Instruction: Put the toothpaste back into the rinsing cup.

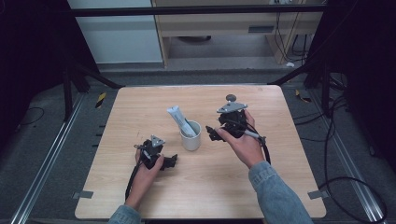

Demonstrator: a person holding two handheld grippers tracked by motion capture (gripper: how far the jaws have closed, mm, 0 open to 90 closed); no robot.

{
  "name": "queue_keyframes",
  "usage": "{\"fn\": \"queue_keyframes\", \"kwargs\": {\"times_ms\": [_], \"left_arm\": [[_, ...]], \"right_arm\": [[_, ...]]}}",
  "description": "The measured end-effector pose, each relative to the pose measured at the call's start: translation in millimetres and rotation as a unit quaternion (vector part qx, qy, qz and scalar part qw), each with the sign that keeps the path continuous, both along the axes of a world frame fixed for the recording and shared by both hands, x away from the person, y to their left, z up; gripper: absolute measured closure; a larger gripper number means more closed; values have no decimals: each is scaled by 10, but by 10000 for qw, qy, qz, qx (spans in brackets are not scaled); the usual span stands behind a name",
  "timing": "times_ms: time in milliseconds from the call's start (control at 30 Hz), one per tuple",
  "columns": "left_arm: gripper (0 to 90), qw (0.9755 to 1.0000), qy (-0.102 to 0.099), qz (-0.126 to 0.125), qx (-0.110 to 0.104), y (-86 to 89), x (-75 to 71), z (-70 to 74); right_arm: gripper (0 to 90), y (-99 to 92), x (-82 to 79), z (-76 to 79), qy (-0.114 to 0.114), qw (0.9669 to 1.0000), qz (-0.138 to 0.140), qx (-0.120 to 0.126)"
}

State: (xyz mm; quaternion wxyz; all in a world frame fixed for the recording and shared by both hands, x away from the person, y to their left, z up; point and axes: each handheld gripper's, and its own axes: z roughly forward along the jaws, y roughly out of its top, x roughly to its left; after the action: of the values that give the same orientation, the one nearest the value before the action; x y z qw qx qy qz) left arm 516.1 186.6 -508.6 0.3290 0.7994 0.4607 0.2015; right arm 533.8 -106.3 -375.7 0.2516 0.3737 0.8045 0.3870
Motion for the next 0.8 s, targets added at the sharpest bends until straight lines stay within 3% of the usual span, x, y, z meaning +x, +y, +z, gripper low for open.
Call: {"fn": "queue_keyframes", "kwargs": {"times_ms": [333,800], "left_arm": [[0,10000,-10,-13,-8,-6,-11,-2],[0,10000,-10,-7,-18,-16,-40,-3]], "right_arm": [[90,-410,-134,-95,113,9983,-513,-249],[126,-986,-138,-308,307,9948,-959,-140]]}}
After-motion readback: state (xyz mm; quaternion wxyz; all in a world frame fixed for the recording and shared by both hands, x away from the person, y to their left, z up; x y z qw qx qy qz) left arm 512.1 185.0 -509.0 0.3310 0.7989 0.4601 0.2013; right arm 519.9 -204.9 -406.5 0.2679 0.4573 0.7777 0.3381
